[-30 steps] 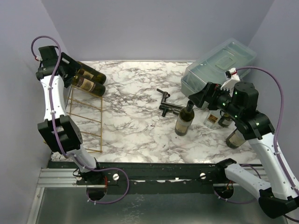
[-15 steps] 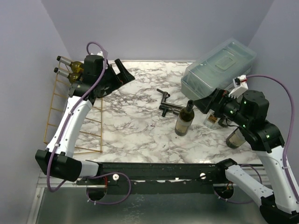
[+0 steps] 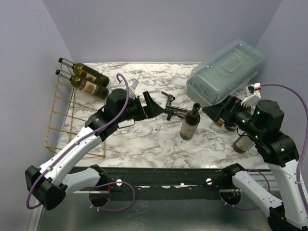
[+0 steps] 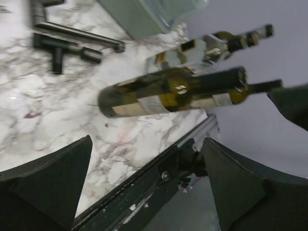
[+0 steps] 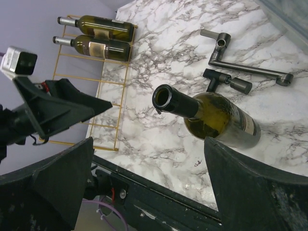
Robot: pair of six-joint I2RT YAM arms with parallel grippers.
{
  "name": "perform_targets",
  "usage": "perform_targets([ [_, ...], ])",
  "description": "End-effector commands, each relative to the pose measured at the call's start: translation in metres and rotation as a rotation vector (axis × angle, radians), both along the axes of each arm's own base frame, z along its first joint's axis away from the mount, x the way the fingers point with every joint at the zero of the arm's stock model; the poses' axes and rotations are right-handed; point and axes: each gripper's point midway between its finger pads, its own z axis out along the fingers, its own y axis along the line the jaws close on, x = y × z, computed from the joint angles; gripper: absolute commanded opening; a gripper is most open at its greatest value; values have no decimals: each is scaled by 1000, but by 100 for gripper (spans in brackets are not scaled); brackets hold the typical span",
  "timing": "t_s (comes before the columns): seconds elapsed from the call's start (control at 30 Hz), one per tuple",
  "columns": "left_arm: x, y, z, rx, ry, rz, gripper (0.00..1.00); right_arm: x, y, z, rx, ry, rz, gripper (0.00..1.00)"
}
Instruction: Put the wine bottle on the wine rack
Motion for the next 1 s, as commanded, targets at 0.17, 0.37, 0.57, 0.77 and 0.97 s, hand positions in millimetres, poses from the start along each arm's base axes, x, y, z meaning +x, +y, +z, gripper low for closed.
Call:
perform_targets([
  [0.17, -49, -57, 39, -8, -405, -95, 99, -8, -4, 9, 19, -5, -17, 100],
  [0.37, -75, -95, 29, 212, -683, -201, 99, -7, -6, 6, 17, -6, -33, 100],
  [0.57, -88, -127, 16, 418, -1006, -271, 99, -10, -13, 18, 26, -52, -66, 100],
  [0.77, -68, -138, 17, 470, -983, -174, 99, -13, -17, 19, 22, -61, -77, 100],
  [0.97, -49, -155, 10, 446, -901, -118, 99, -15, -18, 21, 14, -71, -72, 100],
])
